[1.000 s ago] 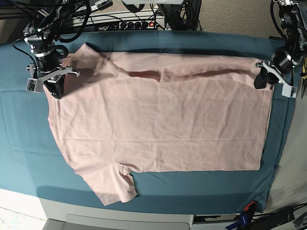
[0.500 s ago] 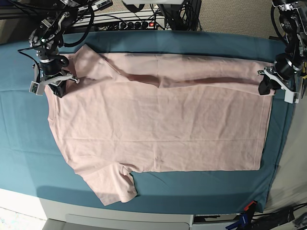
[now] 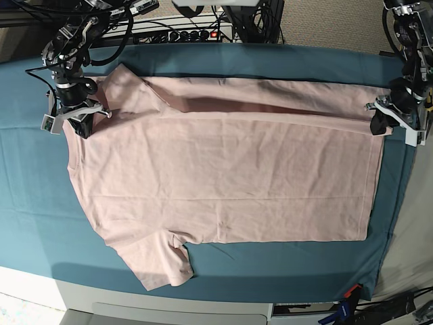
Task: Fold the T-shirt properly
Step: 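Release the shirt edge with both grippers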
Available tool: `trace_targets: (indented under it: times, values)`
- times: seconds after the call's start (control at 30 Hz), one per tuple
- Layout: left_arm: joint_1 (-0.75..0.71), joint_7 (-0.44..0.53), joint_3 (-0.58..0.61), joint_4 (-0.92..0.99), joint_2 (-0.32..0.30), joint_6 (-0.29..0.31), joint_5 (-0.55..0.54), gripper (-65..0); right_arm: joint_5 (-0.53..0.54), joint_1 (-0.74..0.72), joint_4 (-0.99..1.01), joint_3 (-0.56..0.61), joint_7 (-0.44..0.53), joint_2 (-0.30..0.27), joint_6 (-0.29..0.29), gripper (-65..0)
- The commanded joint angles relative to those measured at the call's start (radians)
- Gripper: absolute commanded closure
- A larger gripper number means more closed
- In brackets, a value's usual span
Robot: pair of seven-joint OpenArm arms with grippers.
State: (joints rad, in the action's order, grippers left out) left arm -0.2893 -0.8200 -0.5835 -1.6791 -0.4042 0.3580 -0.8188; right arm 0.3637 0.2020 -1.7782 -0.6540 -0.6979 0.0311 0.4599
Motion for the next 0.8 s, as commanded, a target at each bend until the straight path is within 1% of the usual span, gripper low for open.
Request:
trace_targets:
  times: [0.0,0.3,0.33,0.37,0.43,0.47,0.5,0.53,0.77]
  values:
    - [0.007,0.028,-0.008,-0.014,-0.017,0.005,-0.011,0.0,0.009,-0.009,-0.013,-0.002,0.037,-0.012,0.002,0.0]
    - [0.007,0.028,-0.008,-0.014,-0.017,0.089,-0.012,0.0,0.009,-0.009,-0.013,-0.002,0.037,-0.012,0.003,0.0]
    - [0.007,0.028,-0.008,-0.014,-0.017,0.095,-0.014,-3.4,0.009,-0.010,-0.013,-0.002,0.037,-0.012,0.003,0.0]
    - [0.007,0.028,-0.008,-0.014,-0.017,0.100,-0.015,-8.8,0.009,-0.012,-0.013,-0.002,0.037,-0.012,0.003,-2.4]
    - [0.007,0.028,-0.008,-0.014,-0.017,0.111,-0.016,-20.2,0.009,-0.019,-0.013,-0.002,0.048,-0.012,0.003,-17.3]
    - [0.007,0.028,-0.008,-0.014,-0.017,0.111,-0.018,-24.8,0.009,-0.022,-0.013,-0.002,0.058,-0.012,0.003,-24.9]
    - [0.007,0.028,-0.008,-0.014,-0.017,0.110,-0.019,-27.8,0.009,-0.024,-0.013,-0.002,0.072,-0.013,0.003,-30.5]
    - [0.007,0.028,-0.008,-0.014,-0.017,0.110,-0.019,-29.1,0.009,-0.026,-0.013,-0.002,0.079,-0.013,0.003,-33.0]
    - [0.007,0.028,-0.008,-0.014,-0.017,0.110,-0.019,-29.0,0.009,-0.039,-0.013,-0.002,0.077,-0.027,0.002,-33.1]
